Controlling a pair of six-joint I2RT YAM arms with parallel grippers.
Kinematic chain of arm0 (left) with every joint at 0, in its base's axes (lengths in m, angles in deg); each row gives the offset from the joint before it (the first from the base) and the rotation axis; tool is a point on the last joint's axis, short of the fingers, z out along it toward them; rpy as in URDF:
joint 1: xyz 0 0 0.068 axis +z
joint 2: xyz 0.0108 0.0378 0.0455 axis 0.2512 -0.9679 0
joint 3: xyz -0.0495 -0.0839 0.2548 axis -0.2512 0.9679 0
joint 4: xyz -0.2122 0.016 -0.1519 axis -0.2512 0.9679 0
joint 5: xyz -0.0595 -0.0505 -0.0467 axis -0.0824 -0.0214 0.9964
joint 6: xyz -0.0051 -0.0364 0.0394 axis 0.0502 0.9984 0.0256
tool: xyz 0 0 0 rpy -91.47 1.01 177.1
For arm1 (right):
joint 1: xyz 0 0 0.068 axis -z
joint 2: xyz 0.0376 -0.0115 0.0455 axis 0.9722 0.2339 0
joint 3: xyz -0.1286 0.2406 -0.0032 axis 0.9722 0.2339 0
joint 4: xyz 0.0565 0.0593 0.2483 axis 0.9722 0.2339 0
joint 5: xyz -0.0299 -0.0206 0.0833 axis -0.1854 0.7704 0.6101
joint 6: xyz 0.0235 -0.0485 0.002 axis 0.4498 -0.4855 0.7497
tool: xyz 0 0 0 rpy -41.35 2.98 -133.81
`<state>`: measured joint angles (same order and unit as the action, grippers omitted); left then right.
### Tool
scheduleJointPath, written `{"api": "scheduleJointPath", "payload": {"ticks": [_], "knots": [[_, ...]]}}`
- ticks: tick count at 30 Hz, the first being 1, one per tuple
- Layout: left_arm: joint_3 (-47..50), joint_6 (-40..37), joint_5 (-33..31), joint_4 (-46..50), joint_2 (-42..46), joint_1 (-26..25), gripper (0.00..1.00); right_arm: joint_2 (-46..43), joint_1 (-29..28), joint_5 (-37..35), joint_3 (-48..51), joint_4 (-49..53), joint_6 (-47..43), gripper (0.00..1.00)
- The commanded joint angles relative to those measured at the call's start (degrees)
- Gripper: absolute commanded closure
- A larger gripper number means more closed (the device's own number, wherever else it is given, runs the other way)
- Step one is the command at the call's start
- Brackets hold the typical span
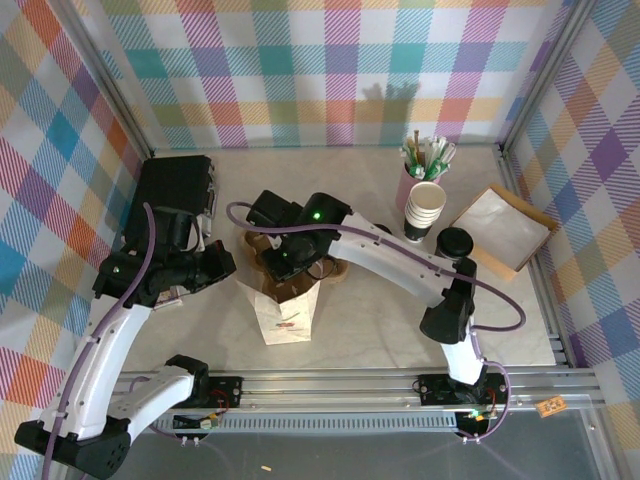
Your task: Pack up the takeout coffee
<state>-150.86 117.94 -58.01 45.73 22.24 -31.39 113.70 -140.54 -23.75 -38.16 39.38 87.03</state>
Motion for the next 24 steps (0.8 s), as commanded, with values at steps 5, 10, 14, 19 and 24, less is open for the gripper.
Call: {"api": "scheduleJointPath", "payload": {"ticks": [5, 10, 14, 19, 24], "knots": [[1.1, -2.4, -0.8, -3.1, 1.4, -0.1, 1.00, -3.0, 0.6, 7.2, 2.6, 2.1, -6.0, 1.00], [0.8, -2.4, 1.2, -4.5, 1.5, -0.2, 1.00, -0.2, 0.8, 6.2, -0.3, 5.8, -5.2, 1.00], [1.0, -2.2, 0.4, -4.6, 1.9, -0.3, 1.00, 0.5, 0.8, 6.0, -0.7, 6.6, -4.7, 1.00], [1.1, -2.3, 0.4, -5.0, 1.8, -0.6, 1.00, 3.7, 0.8, 3.3, -4.6, 10.9, -3.4, 1.00], [0.9, -2.2, 1.7, -6.1, 1.6, -1.1, 1.00, 8.8, 1.1, 1.6, -12.9, 15.4, 2.6, 1.00]]}}
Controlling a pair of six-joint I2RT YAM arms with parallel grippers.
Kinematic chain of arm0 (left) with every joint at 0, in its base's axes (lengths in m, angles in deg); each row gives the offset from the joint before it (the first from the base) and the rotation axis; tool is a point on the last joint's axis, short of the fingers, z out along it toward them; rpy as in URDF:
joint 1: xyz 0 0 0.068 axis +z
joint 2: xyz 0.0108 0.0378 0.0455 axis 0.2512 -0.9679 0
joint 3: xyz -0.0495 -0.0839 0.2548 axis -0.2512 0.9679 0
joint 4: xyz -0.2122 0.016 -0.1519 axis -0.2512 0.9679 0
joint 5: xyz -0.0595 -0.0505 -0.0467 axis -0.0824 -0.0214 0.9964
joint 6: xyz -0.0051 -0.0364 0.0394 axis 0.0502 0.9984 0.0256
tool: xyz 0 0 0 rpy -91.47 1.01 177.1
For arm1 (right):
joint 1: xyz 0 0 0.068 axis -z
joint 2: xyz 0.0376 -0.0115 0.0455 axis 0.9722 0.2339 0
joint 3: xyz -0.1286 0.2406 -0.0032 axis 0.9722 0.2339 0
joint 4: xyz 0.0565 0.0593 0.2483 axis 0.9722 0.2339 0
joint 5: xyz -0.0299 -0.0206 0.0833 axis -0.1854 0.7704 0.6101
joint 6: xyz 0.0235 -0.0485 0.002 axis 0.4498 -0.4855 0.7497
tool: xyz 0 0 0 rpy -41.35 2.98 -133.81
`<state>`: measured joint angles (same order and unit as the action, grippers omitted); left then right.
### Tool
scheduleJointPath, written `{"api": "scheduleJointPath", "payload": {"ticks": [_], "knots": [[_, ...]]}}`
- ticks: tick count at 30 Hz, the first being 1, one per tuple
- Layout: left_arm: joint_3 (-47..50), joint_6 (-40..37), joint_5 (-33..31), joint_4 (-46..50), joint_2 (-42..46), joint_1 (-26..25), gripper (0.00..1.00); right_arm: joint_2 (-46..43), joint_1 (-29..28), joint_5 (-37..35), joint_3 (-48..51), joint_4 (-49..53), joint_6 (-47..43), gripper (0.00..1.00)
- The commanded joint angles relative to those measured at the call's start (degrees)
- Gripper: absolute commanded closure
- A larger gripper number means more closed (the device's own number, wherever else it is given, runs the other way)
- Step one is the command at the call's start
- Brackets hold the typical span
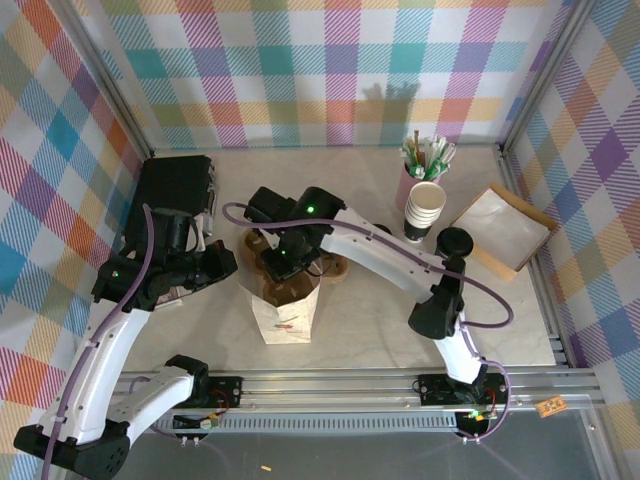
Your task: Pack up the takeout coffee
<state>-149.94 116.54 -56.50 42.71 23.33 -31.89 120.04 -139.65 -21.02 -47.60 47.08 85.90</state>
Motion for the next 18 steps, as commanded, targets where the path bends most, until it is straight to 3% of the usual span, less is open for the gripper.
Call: {"api": "scheduleJointPath", "payload": {"ticks": [1, 10, 18], "knots": [[-0.2, -0.7, 0.1, -3.0, 0.6, -0.8, 1.00, 3.5, 0.2, -1.2, -4.8, 8.4, 5.0, 1.00], [-1.6, 1.3, -1.7, -2.3, 0.7, -2.2, 1.00, 5.7, 0.3, -4.9, -7.0, 10.7, 14.0, 1.00], [-2.0, 3.7, -4.3, -2.5, 0.2, -6.0, 1.00, 9.0, 0.4, -6.1, -11.2, 11.7, 16.2, 1.00]]}}
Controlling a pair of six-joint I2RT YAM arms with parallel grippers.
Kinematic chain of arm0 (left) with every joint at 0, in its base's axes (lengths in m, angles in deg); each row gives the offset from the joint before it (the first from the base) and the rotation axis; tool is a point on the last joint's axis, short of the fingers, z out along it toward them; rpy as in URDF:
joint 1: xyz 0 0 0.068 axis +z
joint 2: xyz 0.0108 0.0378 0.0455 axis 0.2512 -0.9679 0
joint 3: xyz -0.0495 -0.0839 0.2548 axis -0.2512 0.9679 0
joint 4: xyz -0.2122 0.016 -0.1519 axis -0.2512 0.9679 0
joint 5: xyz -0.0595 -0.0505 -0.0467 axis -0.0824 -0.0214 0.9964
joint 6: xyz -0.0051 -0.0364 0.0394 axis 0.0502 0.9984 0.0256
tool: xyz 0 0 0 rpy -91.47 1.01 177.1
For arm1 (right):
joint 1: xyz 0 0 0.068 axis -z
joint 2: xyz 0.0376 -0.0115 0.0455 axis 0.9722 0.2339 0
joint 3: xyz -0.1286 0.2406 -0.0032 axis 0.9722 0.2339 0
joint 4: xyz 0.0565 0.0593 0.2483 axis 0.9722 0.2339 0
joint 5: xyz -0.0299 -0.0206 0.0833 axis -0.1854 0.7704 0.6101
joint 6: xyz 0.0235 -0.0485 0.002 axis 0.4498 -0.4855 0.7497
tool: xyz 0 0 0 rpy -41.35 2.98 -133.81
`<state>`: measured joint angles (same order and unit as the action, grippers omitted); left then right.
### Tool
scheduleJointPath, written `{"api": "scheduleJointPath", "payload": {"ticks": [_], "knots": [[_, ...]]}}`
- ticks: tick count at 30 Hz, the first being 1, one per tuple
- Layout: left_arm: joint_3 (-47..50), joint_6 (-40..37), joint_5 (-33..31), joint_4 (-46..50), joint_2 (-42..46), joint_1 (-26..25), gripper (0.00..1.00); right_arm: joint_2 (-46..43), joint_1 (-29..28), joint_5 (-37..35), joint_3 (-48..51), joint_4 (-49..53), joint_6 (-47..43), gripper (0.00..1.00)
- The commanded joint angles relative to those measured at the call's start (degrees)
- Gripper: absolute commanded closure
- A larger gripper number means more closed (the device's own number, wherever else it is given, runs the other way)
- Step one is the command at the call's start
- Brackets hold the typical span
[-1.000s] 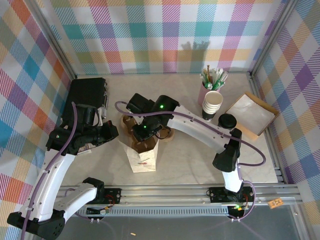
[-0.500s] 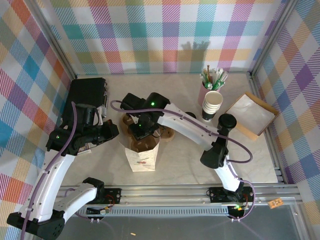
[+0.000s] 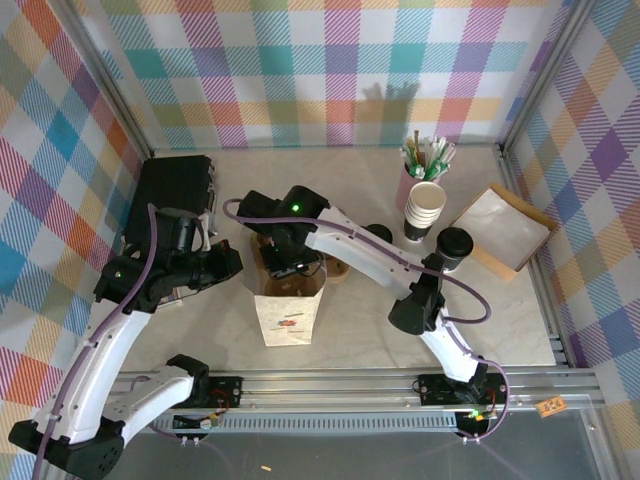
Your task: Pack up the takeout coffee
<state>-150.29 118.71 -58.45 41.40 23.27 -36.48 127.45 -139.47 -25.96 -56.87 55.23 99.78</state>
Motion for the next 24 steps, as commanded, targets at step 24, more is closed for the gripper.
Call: {"api": "scheduleJointPath", "payload": {"ticks": [24], "knots": [[-0.5, 5.6, -7.6, -3.2, 0.1, -6.5, 1.00, 5.1, 0.2, -0.9, 1.0, 0.6, 4.5, 1.00]]}}
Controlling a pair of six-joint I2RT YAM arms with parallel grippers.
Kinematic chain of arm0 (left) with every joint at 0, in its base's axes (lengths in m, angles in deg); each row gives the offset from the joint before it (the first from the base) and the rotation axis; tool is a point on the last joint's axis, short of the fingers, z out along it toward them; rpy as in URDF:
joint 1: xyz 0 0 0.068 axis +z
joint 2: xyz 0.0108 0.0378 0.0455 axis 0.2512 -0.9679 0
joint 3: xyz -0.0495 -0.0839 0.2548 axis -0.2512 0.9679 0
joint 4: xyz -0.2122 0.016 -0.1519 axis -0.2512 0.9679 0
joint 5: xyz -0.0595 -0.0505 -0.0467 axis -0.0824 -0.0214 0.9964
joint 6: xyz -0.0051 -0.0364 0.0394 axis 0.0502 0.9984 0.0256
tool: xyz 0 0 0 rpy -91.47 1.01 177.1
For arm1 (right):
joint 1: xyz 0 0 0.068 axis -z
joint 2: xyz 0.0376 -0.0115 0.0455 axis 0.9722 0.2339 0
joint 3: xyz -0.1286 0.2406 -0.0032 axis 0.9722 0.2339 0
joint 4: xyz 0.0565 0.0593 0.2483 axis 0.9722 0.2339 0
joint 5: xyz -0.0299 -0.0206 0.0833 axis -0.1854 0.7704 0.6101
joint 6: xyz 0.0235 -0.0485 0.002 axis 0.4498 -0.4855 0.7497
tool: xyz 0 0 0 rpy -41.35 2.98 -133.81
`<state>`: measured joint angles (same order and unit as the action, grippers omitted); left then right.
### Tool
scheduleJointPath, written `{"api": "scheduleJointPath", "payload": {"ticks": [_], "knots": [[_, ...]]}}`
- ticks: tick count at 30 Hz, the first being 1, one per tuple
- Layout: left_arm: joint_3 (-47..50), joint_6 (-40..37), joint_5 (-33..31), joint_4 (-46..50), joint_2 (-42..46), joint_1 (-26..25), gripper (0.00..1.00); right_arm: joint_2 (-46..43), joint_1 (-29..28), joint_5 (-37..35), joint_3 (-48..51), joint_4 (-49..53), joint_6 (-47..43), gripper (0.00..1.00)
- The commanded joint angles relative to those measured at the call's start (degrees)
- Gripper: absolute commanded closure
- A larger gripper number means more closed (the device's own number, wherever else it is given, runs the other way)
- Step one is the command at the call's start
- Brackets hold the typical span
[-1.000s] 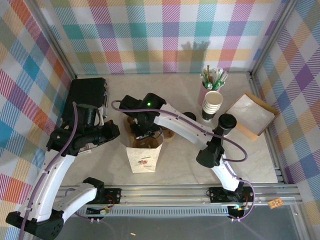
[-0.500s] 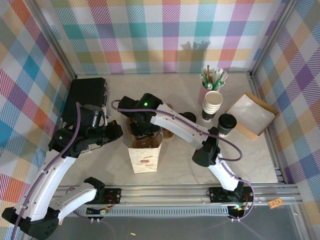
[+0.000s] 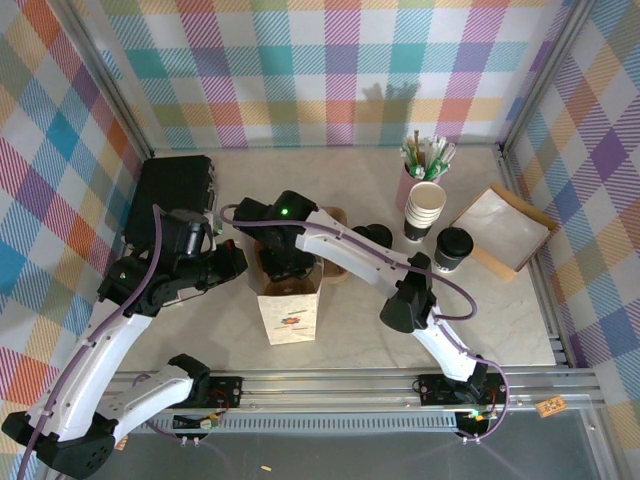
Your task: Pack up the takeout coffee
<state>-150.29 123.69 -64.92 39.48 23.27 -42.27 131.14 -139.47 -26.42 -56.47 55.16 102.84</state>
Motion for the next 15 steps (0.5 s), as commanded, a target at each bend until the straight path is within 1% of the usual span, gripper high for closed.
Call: {"api": "scheduleJointPath", "payload": {"ticks": [1, 7, 15], "knots": [[-0.8, 0.6, -1.4, -1.0, 0.1, -0.6, 1.00, 1.7, 0.3, -0.4, 0.6, 0.8, 1.6, 1.00], [-1.1, 1.0, -1.2, -0.4, 0.2, -0.7, 1.00, 2.0, 0.5, -0.3, 2.3, -0.4, 1.9, 1.00], [-0.7, 1.2, -1.8, 0.5, 0.7, -0.8, 1.00, 1.2, 0.7, 1.3, 8.1, -4.8, 1.8, 1.00]]}}
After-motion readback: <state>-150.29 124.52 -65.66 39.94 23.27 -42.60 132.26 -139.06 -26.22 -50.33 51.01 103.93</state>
